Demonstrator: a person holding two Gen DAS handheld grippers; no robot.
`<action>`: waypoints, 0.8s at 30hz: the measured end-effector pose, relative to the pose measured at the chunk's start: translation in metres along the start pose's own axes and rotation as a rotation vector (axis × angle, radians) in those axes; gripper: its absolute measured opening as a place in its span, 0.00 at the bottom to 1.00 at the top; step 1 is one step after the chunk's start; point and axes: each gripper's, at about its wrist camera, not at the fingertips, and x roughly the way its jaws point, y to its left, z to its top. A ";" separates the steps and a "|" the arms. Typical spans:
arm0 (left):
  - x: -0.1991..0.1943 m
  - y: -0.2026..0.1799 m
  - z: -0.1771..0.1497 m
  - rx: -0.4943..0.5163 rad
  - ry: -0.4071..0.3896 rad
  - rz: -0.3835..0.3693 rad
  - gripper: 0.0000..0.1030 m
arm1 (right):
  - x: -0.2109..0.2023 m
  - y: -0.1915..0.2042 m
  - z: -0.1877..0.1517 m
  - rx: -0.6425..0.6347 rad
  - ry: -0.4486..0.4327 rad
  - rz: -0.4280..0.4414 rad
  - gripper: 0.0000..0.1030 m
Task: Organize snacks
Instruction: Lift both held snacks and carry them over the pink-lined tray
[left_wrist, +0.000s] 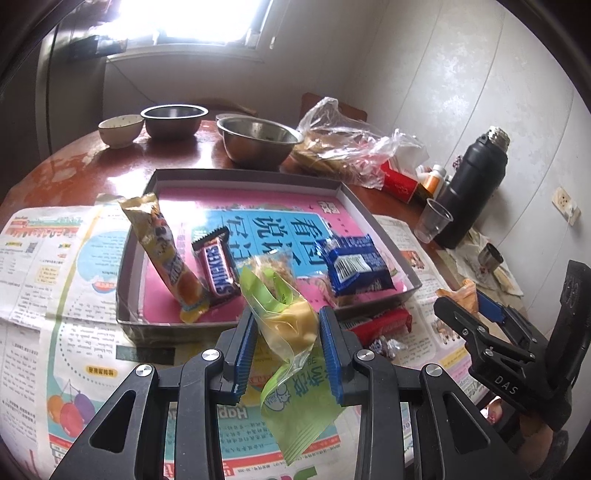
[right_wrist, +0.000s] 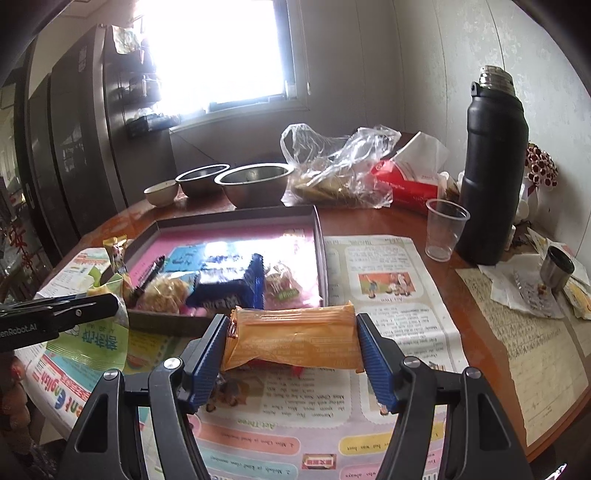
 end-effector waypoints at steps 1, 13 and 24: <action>0.000 0.002 0.002 -0.004 -0.004 0.001 0.34 | 0.000 0.001 0.002 0.000 -0.003 0.002 0.66; 0.002 0.022 0.026 -0.043 -0.050 0.026 0.34 | 0.013 0.004 0.022 -0.010 -0.025 0.010 0.66; 0.024 0.043 0.041 -0.083 -0.053 0.050 0.34 | 0.040 -0.003 0.036 0.006 -0.011 -0.006 0.66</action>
